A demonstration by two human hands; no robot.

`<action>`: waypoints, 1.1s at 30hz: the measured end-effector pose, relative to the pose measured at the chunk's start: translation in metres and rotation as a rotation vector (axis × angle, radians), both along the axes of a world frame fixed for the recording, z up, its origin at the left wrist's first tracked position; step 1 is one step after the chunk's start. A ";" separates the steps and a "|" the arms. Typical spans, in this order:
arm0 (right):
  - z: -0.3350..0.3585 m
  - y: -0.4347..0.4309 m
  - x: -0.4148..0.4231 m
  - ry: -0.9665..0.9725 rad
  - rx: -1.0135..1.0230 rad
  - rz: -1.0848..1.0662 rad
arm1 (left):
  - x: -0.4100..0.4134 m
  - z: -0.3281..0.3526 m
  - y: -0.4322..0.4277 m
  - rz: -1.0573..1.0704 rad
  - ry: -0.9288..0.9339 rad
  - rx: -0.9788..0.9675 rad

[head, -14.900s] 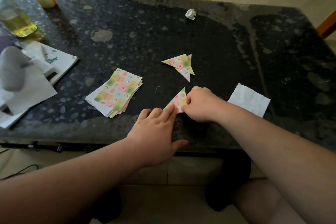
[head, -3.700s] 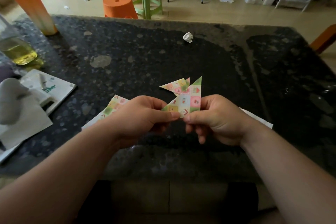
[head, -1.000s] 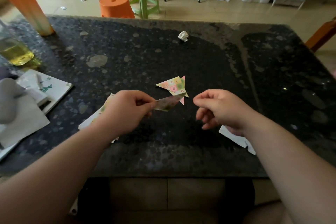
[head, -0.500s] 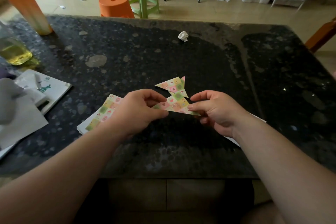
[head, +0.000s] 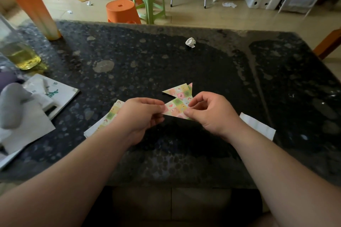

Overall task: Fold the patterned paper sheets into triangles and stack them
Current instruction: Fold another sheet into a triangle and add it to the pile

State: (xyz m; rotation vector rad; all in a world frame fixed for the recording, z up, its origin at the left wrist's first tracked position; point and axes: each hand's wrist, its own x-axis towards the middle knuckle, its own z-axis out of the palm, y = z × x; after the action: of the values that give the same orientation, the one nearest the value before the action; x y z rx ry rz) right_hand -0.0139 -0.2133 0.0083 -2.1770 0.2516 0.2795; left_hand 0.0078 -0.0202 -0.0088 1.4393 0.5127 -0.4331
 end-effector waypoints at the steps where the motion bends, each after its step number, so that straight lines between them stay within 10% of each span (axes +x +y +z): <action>1: 0.001 0.002 0.000 -0.030 -0.049 0.039 | 0.001 0.000 -0.001 0.015 0.002 -0.008; 12: -0.009 0.018 0.006 -0.402 -0.310 0.203 | 0.022 0.005 -0.008 0.149 0.016 -0.184; 21: 0.007 0.006 0.018 0.154 0.493 -0.310 | 0.019 -0.004 0.005 -0.326 0.045 0.139; 33: -0.003 0.004 0.017 0.352 0.465 -0.143 | 0.019 -0.004 0.007 -0.323 0.072 0.067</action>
State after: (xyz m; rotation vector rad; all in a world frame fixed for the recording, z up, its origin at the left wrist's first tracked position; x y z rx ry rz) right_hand 0.0026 -0.2090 0.0051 -1.6342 0.4856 0.5795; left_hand 0.0271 -0.0132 -0.0129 1.5814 0.3542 -0.7319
